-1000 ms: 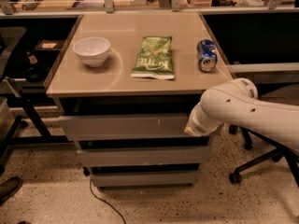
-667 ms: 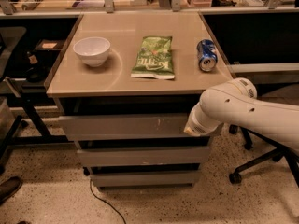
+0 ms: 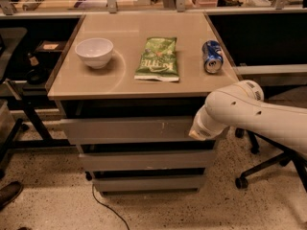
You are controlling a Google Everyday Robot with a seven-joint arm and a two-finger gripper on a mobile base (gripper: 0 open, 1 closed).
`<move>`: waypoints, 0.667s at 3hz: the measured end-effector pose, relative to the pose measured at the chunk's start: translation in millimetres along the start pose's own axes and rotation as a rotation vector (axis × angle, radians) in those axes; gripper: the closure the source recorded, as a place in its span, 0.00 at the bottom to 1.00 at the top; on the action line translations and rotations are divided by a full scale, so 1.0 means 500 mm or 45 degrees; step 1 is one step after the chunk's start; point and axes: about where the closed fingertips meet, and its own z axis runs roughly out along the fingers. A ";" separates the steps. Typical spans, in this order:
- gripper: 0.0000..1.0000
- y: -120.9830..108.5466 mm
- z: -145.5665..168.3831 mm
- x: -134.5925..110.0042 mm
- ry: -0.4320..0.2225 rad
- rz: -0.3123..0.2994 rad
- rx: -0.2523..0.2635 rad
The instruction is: Close top drawer
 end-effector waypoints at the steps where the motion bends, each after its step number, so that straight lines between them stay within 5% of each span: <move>1: 0.12 0.000 0.000 0.000 0.000 0.000 0.000; 2: 0.00 0.000 0.000 0.000 0.000 0.000 0.000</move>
Offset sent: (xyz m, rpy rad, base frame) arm 0.0000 0.0000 0.0000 0.0000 0.0000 0.0000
